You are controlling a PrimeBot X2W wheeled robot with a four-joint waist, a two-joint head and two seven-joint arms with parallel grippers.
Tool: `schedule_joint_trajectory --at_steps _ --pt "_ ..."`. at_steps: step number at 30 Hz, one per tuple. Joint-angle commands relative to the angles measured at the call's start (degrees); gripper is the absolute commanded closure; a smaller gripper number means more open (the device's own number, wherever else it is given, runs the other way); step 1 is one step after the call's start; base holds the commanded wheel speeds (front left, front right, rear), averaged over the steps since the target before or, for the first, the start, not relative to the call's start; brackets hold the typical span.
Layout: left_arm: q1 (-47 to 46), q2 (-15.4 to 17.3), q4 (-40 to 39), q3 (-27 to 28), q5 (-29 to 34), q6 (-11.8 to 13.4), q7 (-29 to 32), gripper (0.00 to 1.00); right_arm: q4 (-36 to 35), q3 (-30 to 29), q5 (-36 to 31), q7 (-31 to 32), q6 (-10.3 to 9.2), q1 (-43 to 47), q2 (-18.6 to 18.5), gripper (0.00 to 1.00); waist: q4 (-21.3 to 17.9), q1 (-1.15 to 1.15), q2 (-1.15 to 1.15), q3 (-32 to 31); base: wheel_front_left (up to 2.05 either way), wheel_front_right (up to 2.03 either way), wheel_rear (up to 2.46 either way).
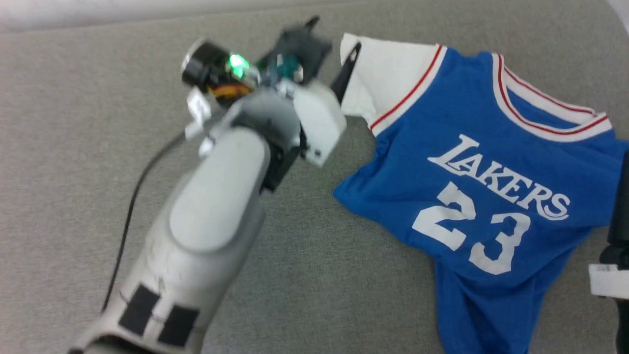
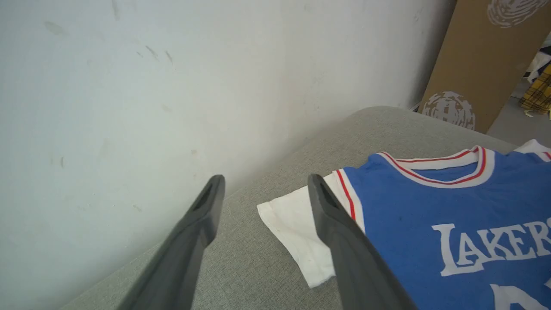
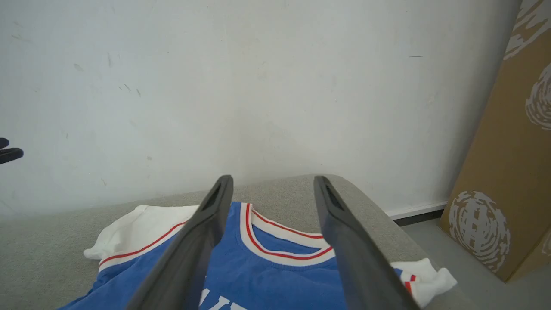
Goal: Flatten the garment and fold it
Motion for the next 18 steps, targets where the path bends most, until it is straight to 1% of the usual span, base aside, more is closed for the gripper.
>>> schedule_joint_trajectory --at_steps 1,3,5,10,13,16,18 --pt "-4.89 -0.39 4.22 0.65 -3.08 -0.84 4.03 0.0 -0.77 1.2 0.74 0.17 -0.11 -1.76 0.15 0.0 -3.44 -0.01 -0.01 6.18 0.0 0.0 0.0" --pt "-9.52 -0.62 7.81 0.94 -5.07 -1.26 8.21 0.0 -0.93 2.06 1.26 0.27 -0.11 -2.71 0.15 0.0 -4.81 -0.01 -0.01 8.32 0.0 0.0 0.0" --pt "-13.46 -0.68 10.82 1.02 -5.77 -1.46 11.91 0.0 -0.71 2.66 1.91 0.03 -0.11 -3.55 0.16 0.0 -6.24 -0.01 -0.01 10.37 0.0 0.0 0.0" --pt "-19.47 -0.36 16.66 1.11 -7.14 -1.83 19.49 0.0 1.69 3.99 3.52 -1.16 -0.11 -5.1 0.16 0.0 -9.44 -0.01 -0.01 14.3 0.0 0.0 0.0" --pt "-21.1 0.12 18.87 0.93 -7.86 -2.02 22.81 0.0 3.4 4.99 4.43 -2.18 -0.11 -6.1 0.16 0.0 -11.23 -0.01 -0.01 16.03 0.0 0.0 0.0" --pt "-21.7 0.74 19.66 0.67 -8.05 -2.13 23.96 0.0 4.49 5.75 4.91 -2.82 -0.11 -6.77 0.16 0.0 -12.34 -0.01 -0.01 16.95 0.0 0.0 0.0" --pt "-21.84 1.23 20.4 1.16 -8.33 -1.55 24.52 0.0 5.48 6.25 5.26 -3.43 -0.11 -7.42 0.16 0.0 -13.28 -0.01 -0.01 17.71 0.0 0.0 0.0"
